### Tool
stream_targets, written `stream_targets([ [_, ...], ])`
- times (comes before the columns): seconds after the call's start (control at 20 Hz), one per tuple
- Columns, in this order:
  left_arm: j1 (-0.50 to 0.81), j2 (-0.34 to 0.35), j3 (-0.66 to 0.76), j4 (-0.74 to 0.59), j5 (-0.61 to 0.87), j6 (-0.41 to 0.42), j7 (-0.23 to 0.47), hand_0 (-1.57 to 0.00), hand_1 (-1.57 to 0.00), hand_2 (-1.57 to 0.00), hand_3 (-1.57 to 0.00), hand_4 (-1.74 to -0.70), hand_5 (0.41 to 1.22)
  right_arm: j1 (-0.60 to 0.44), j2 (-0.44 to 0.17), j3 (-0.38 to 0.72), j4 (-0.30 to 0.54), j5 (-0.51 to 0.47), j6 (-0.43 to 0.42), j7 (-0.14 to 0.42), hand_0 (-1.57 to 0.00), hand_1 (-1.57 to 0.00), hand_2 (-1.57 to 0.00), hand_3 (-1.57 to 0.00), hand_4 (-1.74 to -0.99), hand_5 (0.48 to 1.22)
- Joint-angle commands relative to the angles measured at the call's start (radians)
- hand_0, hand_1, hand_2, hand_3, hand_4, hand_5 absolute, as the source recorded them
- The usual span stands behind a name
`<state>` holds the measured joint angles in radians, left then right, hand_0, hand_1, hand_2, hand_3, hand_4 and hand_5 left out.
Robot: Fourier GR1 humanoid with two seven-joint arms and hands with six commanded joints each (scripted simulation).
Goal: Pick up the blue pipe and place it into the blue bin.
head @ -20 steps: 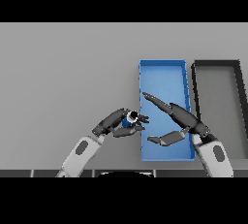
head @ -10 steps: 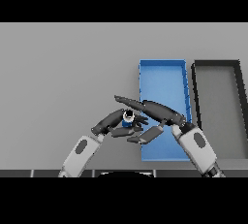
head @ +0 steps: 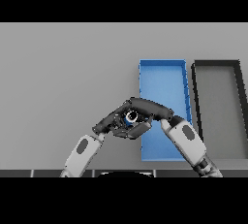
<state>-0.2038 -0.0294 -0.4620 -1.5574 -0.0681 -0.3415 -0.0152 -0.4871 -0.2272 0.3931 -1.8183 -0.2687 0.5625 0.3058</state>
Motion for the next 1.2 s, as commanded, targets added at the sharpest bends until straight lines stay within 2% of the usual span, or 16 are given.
stream_targets([
  [0.0, 0.011, -0.004, -0.005, -0.018, 0.009, -0.008, 0.006, -1.57, -1.57, -1.55, -1.27, -1.68, 1.221, 0.016, 0.011, 0.004, 0.0, -0.017, -0.002, -0.02, -1.19, -1.19, -1.2, -1.03, -1.513, 0.671],
  [0.1, 0.011, -0.005, -0.004, -0.024, 0.003, -0.012, 0.002, -1.57, -1.57, -1.56, -1.33, -1.7, 1.221, 0.028, 0.029, 0.008, -0.004, -0.014, -0.017, -0.033, -1.32, -1.33, -1.33, -1.23, -1.481, 0.869],
  [0.15, 0.007, -0.015, 0.0, -0.018, 0.005, -0.015, 0.007, -1.57, -1.57, -1.56, -1.32, -1.71, 1.221, 0.039, 0.025, 0.006, -0.012, -0.003, -0.018, -0.044, -1.37, -1.38, -1.38, -1.29, -1.475, 0.94],
  [0.25, 0.015, -0.027, -0.009, -0.016, -0.011, -0.007, -0.022, -1.57, -1.57, -1.54, -1.41, -1.72, 1.221, 0.04, 0.033, 0.013, -0.019, 0.039, -0.007, -0.089, -1.44, -1.45, -1.45, -1.39, -1.477, 1.041],
  [0.35, -0.003, -0.027, 0.005, -0.011, -0.024, -0.004, -0.018, -1.57, -1.57, -1.55, -1.42, -1.73, 1.221, 0.052, 0.036, 0.009, -0.031, 0.045, -0.002, -0.099, -1.49, -1.49, -1.49, -1.46, -1.485, 1.106],
  [0.5, 0.003, -0.026, 0.009, -0.019, -0.029, -0.006, -0.006, -1.57, -1.57, -1.56, -1.43, -1.73, 1.221, 0.073, 0.063, -0.003, -0.027, -0.023, -0.013, -0.048, -1.53, -1.53, -1.53, -1.51, -1.492, 1.162],
  [0.6, 0.014, -0.019, 0.014, -0.026, -0.027, -0.017, -0.013, -1.57, -1.57, -1.56, -1.43, -1.73, 1.221, 0.083, 0.082, -0.002, -0.032, -0.019, -0.017, -0.033, -1.54, -1.55, -1.55, -1.53, -1.494, 1.183],
  [0.65, 0.022, -0.02, 0.011, -0.037, -0.033, -0.011, -0.022, -1.57, -1.57, -1.57, -1.26, -1.73, 1.221, 0.086, 0.096, 0.003, -0.034, -0.019, -0.019, -0.034, -1.55, -1.55, -1.55, -1.54, -1.495, 1.191],
  [0.7, 0.019, -0.016, 0.014, -0.038, -0.046, -0.009, -0.034, -1.45, -1.37, -1.34, -1.05, -1.63, 1.221, 0.087, 0.097, -0.005, -0.044, -0.014, -0.028, -0.028, -1.55, -1.55, -1.55, -1.55, -1.496, 1.197],
  [0.8, 0.017, -0.004, 0.012, -0.037, -0.076, -0.029, -0.042, -0.94, -0.88, -0.85, -0.67, -1.41, 1.221, 0.091, 0.104, -0.01, -0.054, -0.002, -0.027, -0.015, -1.56, -1.56, -1.56, -1.56, -1.497, 1.206],
  [0.9, 0.01, -0.008, 0.015, -0.024, -0.091, -0.066, -0.042, -0.6, -0.56, -0.55, -0.43, -1.25, 1.221, 0.086, 0.108, -0.025, -0.058, -0.014, -0.02, 0.028, -1.56, -1.56, -1.56, -1.56, -1.498, 1.211],
  [1.0, 0.023, -0.002, 0.017, -0.018, -0.103, -0.09, -0.026, -0.38, -0.36, -0.35, -0.27, -1.13, 1.063, 0.1, 0.132, -0.028, -0.048, 0.018, -0.011, 0.027, -1.57, -1.57, -1.57, -1.56, -1.498, 1.215],
  [1.15, 0.015, 0.006, 0.029, -0.025, -0.087, -0.104, 0.053, -0.2, -0.18, -0.18, -0.14, -1.03, 0.848, 0.102, 0.148, -0.042, -0.05, 0.029, -0.005, -0.018, -1.57, -1.57, -1.57, -1.57, -1.499, 1.218],
])
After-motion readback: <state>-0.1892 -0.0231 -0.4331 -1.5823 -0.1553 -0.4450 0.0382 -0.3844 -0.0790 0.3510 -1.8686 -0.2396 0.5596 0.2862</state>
